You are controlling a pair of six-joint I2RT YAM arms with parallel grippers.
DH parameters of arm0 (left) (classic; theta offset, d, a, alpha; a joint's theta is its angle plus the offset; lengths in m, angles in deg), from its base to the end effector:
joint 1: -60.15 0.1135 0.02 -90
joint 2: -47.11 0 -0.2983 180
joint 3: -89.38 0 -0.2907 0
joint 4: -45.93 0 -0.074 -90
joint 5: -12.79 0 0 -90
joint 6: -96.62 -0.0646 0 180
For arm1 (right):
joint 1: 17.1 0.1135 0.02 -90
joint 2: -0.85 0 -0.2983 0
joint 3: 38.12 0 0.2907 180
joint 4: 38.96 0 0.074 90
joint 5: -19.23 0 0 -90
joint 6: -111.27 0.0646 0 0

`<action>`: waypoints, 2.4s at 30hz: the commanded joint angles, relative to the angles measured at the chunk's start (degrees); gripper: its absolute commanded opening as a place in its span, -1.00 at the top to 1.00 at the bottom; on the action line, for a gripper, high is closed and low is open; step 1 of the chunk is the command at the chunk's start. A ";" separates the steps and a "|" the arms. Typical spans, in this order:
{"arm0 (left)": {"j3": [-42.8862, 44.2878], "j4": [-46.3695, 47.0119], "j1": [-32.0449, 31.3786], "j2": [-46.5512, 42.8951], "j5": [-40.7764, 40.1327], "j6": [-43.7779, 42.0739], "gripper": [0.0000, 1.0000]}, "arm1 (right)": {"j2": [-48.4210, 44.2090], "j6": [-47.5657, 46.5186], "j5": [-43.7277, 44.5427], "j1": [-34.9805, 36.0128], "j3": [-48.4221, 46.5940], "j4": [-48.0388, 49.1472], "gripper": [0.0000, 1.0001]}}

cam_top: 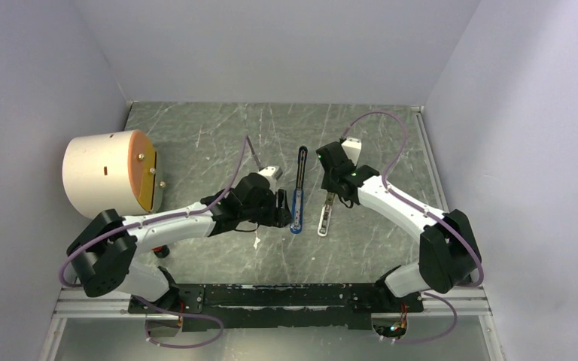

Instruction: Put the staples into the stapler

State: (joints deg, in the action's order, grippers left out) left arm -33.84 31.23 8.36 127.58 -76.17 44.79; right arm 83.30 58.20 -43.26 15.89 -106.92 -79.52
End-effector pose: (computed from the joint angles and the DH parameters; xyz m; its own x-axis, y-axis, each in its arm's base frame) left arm 0.2128 -0.2722 0.2048 -0.7929 0.0083 -0.6092 0.3872 0.7790 -0.4932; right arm 0.3015 0.1601 0.2341 -0.6979 0.1823 -0.6926 0.2039 0.9776 0.0519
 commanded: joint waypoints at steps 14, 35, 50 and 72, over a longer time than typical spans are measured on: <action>18.48 2.30 -1.41 20.82 10.59 3.77 0.18 | 0.46 -8.28 -5.87 -0.93 0.64 8.11 0.42; 24.93 -5.46 -5.43 30.86 1.94 5.19 0.69 | -1.77 -6.87 -7.51 -1.07 3.97 9.50 0.44; 21.03 0.31 -5.34 32.86 5.09 8.71 0.66 | -2.80 -1.71 -10.68 -1.13 3.56 3.05 0.42; 20.42 0.13 -5.47 28.01 3.54 7.18 0.45 | -5.19 -0.10 -11.01 -1.04 5.53 2.21 0.42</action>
State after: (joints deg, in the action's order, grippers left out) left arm -13.58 31.67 3.36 158.42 -71.93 53.31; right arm 78.38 56.23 -52.29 14.73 -102.83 -75.63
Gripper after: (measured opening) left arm 0.260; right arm 0.366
